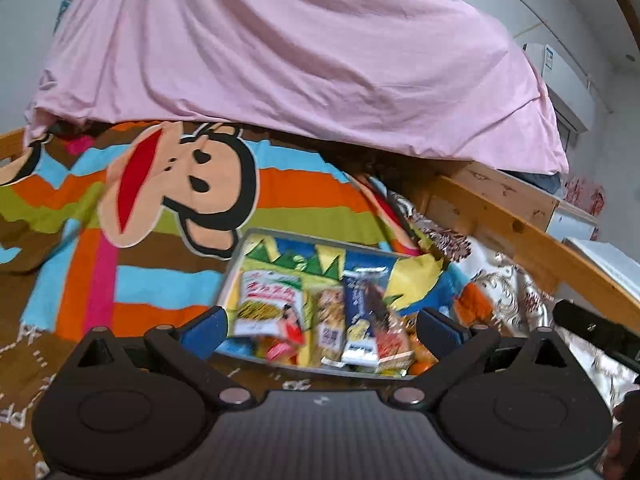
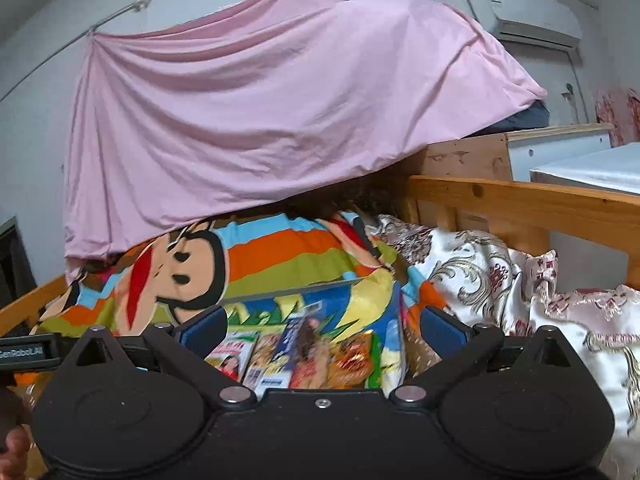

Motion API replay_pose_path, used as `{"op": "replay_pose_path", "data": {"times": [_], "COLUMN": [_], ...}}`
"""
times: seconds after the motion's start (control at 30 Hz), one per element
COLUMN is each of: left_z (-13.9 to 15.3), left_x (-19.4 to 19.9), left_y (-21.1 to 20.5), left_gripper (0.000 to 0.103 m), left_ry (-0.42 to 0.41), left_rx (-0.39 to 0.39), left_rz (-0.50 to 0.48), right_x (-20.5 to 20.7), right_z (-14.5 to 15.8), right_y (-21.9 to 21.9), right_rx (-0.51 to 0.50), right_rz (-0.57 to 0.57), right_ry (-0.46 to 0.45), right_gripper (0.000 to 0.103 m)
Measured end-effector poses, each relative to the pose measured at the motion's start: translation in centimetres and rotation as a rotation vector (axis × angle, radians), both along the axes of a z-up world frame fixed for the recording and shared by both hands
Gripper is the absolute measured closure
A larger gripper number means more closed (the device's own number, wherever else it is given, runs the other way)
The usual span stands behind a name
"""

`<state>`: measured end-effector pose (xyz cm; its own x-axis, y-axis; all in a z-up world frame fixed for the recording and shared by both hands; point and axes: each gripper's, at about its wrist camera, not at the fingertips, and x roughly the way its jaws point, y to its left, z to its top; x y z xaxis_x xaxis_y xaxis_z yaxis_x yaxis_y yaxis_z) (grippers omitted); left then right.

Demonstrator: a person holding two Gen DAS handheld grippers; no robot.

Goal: Organize snacks
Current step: 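Withdraw both open tools up and away from the tray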

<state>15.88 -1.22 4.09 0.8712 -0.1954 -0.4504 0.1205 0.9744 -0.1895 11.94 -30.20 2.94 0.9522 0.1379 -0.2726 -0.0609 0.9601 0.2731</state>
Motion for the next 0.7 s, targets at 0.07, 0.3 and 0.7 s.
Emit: {"op": "replay_pose_path", "data": {"times": [0.07, 0.3, 0.7], "left_z": [-0.3, -0.9, -1.7], "left_x": [-1.3, -5.2, -9.2], "left_y": [0.4, 1.8, 4.7], "left_gripper": [0.001, 0.001, 0.001], "left_ry": [-0.009, -0.029, -0.038], "left_rx": [0.017, 0.047, 0.032], "left_rz": [0.005, 0.020, 0.084], "right_x": [-1.1, -4.2, -7.5], "right_z": [0.1, -0.1, -0.3], "right_y": [0.8, 2.7, 4.3], "right_rx": [-0.023, -0.065, -0.124], "right_rz": [0.012, 0.031, 0.015], "right_ry": [-0.007, -0.008, -0.015], "right_gripper": [0.001, 0.001, 0.001]}}
